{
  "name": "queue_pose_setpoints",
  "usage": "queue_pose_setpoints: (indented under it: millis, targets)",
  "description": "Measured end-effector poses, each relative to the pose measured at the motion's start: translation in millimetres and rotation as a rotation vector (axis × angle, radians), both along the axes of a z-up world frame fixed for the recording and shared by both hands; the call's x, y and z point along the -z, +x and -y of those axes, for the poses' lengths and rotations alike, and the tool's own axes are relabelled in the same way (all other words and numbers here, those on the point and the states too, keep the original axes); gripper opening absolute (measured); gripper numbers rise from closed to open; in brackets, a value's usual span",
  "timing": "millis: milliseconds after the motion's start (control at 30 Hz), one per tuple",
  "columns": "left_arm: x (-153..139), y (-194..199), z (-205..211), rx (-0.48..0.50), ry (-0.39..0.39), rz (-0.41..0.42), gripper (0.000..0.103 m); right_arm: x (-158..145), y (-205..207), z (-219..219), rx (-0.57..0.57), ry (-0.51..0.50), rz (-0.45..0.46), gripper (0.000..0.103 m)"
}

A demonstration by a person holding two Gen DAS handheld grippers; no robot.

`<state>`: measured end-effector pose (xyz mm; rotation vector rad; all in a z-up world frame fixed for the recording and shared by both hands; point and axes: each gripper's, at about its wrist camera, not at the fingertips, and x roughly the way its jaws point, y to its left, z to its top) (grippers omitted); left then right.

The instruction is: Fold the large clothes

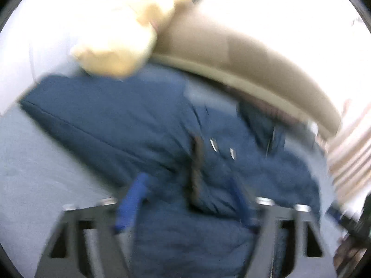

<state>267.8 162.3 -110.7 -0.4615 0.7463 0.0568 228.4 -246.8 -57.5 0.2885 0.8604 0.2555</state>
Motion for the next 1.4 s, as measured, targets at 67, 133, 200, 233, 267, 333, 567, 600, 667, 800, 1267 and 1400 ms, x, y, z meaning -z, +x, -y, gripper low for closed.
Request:
queue_pose_setpoints:
  millis: [67, 133, 200, 233, 267, 333, 567, 600, 667, 800, 1267, 1400]
  targets:
    - [-11, -18, -46, -0.12, -0.03, 0.06, 0.096, 9, -15, -7, -0.014, -0.04, 0.029, 0.087]
    - [-5, -21, -102, -0.23, -0.124, 0.058, 0.096, 16, -34, -13, -0.042, -0.108, 0.049, 0.087]
    - [14, -17, -153, -0.311, -0.283, 0.022, 0.096, 34, -40, -27, -0.067, -0.171, 0.049, 0.087]
    - [24, -14, -175, -0.351, -0.368, 0.01, 0.096, 37, -42, -30, -0.074, -0.183, 0.043, 0.087]
    - [35, -10, -196, -0.389, -0.438, -0.004, 0.095, 41, -44, -30, -0.079, -0.19, 0.036, 0.087]
    - [48, -1, -232, -0.452, -0.515, -0.004, 0.095, 46, -47, -32, -0.089, -0.195, 0.031, 0.087]
    - [64, 32, -300, -0.562, -0.511, -0.002, 0.091, 37, -58, -27, -0.075, -0.206, 0.063, 0.087]
    - [67, 33, -305, -0.57, -0.503, -0.009, 0.088, 37, -59, -28, -0.072, -0.204, 0.062, 0.087]
    - [79, 40, -315, -0.578, -0.522, -0.029, 0.07, 35, -62, -30, -0.071, -0.201, 0.062, 0.087]
    - [98, 47, -321, -0.58, -0.477, -0.126, 0.018, 33, -65, -36, -0.086, -0.209, 0.07, 0.087]
    - [-122, 22, -67, -0.054, 0.288, 0.357, 0.009, 16, -74, -7, -0.005, -0.108, 0.115, 0.087]
    - [-115, 30, 26, 0.147, 0.242, 0.355, 0.008, 10, -80, 11, 0.03, -0.072, 0.123, 0.087]
